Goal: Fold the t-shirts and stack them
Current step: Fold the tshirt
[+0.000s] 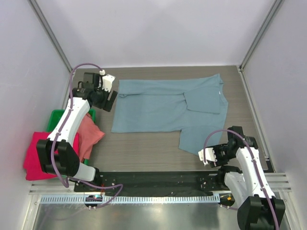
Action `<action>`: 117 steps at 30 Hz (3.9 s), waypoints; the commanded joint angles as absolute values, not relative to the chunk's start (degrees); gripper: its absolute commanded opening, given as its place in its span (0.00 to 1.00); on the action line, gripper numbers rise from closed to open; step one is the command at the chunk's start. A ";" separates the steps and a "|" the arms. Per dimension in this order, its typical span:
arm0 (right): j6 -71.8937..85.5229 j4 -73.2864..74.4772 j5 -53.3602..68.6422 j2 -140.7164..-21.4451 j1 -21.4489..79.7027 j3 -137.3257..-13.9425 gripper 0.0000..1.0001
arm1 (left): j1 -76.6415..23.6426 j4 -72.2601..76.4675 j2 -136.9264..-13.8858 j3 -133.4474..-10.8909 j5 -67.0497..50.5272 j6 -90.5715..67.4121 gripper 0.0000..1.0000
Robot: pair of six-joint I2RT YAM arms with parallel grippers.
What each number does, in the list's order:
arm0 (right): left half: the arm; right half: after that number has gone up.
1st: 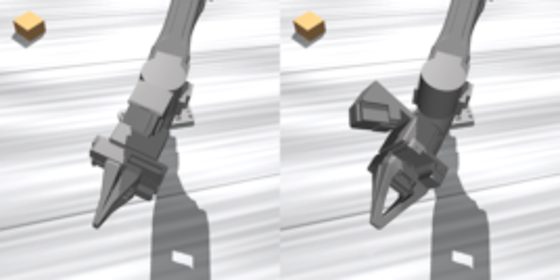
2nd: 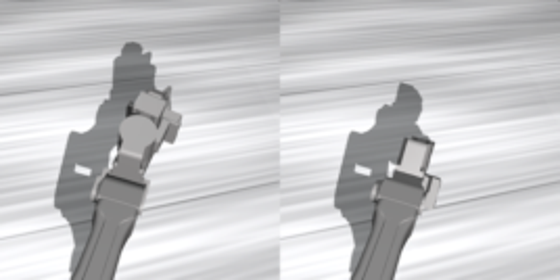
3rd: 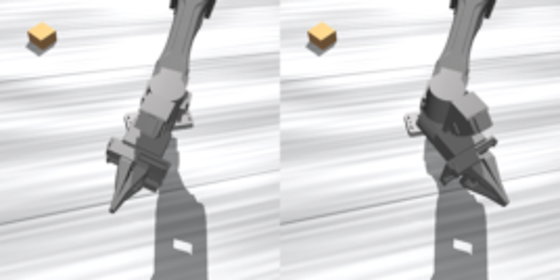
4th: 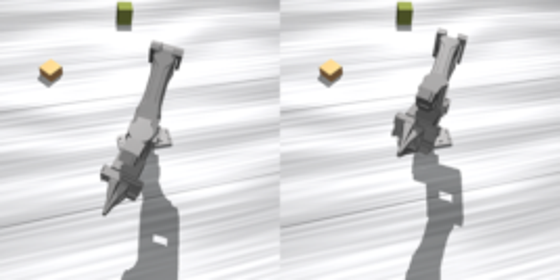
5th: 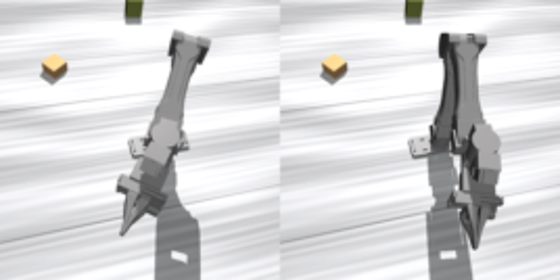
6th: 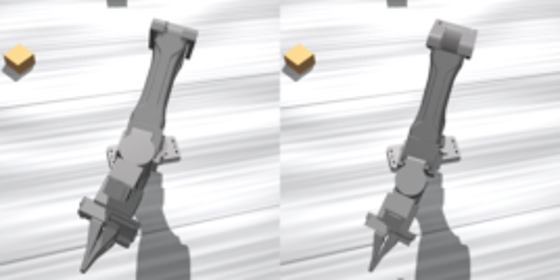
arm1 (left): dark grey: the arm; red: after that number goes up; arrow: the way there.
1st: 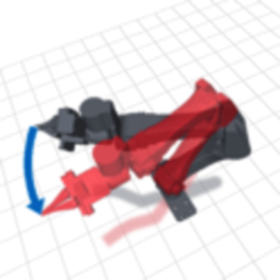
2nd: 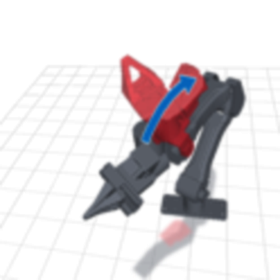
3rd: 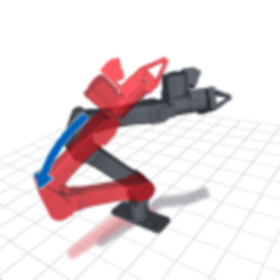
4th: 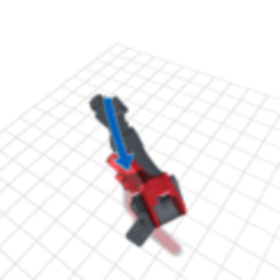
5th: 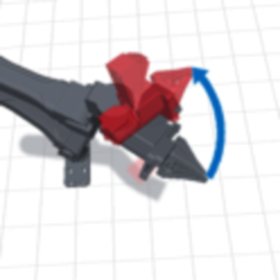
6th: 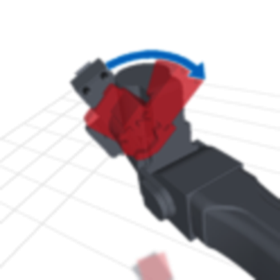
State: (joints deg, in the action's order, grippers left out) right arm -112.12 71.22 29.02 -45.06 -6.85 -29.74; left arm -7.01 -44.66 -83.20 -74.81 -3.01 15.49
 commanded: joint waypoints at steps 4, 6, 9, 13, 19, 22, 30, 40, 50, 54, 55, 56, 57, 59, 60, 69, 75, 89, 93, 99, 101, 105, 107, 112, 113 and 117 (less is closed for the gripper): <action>-124.62 75.15 27.95 -48.24 -6.86 -28.13 0.50 | -6.77 -45.09 -83.23 -75.50 -2.46 16.87 0.80; -125.94 74.88 27.16 -49.04 -6.77 -27.34 0.47 | -6.59 -45.09 -83.50 -75.59 -2.37 16.96 0.80; -126.91 73.92 26.19 -50.45 -6.77 -26.63 0.44 | -6.42 -44.82 -83.85 -75.76 -2.37 17.05 0.80; -126.91 71.46 25.40 -51.85 -6.77 -26.02 0.41 | -6.24 -44.82 -84.72 -76.20 -2.20 16.96 0.80; -125.78 67.94 25.31 -53.35 -6.77 -25.49 0.40 | -6.24 -45.17 -85.17 -75.59 -1.94 17.75 0.80; -125.16 66.45 25.75 -53.35 -6.77 -25.31 0.40 | -6.24 -45.17 -85.17 -75.23 -2.02 17.67 0.79; -122.52 61.18 26.19 -54.66 -6.77 -24.70 0.40 | -6.24 -45.18 -87.36 -76.55 -2.64 17.67 0.79; -119.90 58.45 24.43 -55.64 -6.77 -23.99 0.02 | -6.24 -47.98 -87.45 -76.12 -5.35 17.32 0.78; -89.95 46.51 27.16 -53.53 -6.77 -42.86 0.01 | -6.24 -66.54 -91.49 -71.90 -22.94 18.90 0.63; -83.69 44.56 26.02 -53.26 -6.59 -47.28 0.01 | -6.24 -62.85 -93.77 -71.36 -20.04 19.68 0.59; -82.89 44.56 25.32 -53.26 -6.50 -47.81 0.01 | -6.24 -62.84 -94.65 -71.72 -20.13 19.77 0.57; -82.18 44.47 24.96 -53.17 -6.33 -48.42 0.01 | -6.24 -62.75 -95.70 -71.98 -20.74 19.95 0.57; -81.39 44.56 24.79 -52.91 -6.24 -48.43 0.01 | -6.24 -62.93 -96.58 -72.68 -20.92 19.78 0.57; -81.30 44.65 24.35 -52.04 -5.72 -48.25 0.01 | -6.24 -61.97 -98.87 -73.21 -20.31 19.60 0.56; -81.30 44.74 24.17 -51.77 -5.45 -48.08 0.01 | -6.24 -61.35 -99.40 -73.21 -19.52 19.16 0.56; -79.37 45.18 22.06 -51.06 -2.55 -48.52 0.01 | -6.24 -55.99 -106.69 -75.32 -15.82 17.93 0.54; -77.87 45.09 21.36 -51.15 -1.58 -48.78 0.01 | -6.24 -54.84 -110.65 -76.46 -15.12 17.23 0.51; -72.17 43.69 18.55 -49.75 -0.35 -48.51 0.01 | -6.24 -58.00 -111.26 -77.51 -14.59 18.98 0.11; -67.60 40.88 15.92 -50.45 -0.35 -51.23 0.01 | -6.24 -59.67 -110.31 -80.33 -14.94 18.81 0.00; -59.33 36.48 12.92 -52.73 -0.26 -58.53 0.01 | -6.24 -64.06 -108.20 -89.46 -15.91 18.20 0.00; -58.10 34.64 11.61 -54.30 -0.26 -61.08 0.01 | -6.24 -65.21 -108.37 -92.10 -16.43 18.19 0.00; -55.38 30.33 10.02 -58.61 -0.26 -64.68 0.01 | -6.24 -68.37 -110.30 -100.69 -16.87 18.81 0.00; -55.02 27.70 9.32 -60.90 -0.26 -66.53 0.01 | -6.24 -69.25 -112.05 -103.35 -16.61 19.07 0.00; -53.62 21.28 7.04 -70.46 -0.26 -69.69 0.02 | -6.24 -71.80 -117.50 -112.49 -14.77 20.21 0.00; -52.48 20.83 6.77 -72.05 -0.26 -71.09 0.01 | -6.24 -71.98 -119.51 -115.55 -14.68 20.30 0.00; -49.84 17.76 4.67 -79.26 -0.26 -73.56 0.01 | -6.24 -73.64 -126.90 -125.22 -14.59 19.51 0.00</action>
State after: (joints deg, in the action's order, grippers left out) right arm -53.32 23.77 7.57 -76.58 -0.47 -70.26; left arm -6.50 -70.83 -122.30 -118.74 -15.05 19.11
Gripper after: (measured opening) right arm 0.022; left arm 0.009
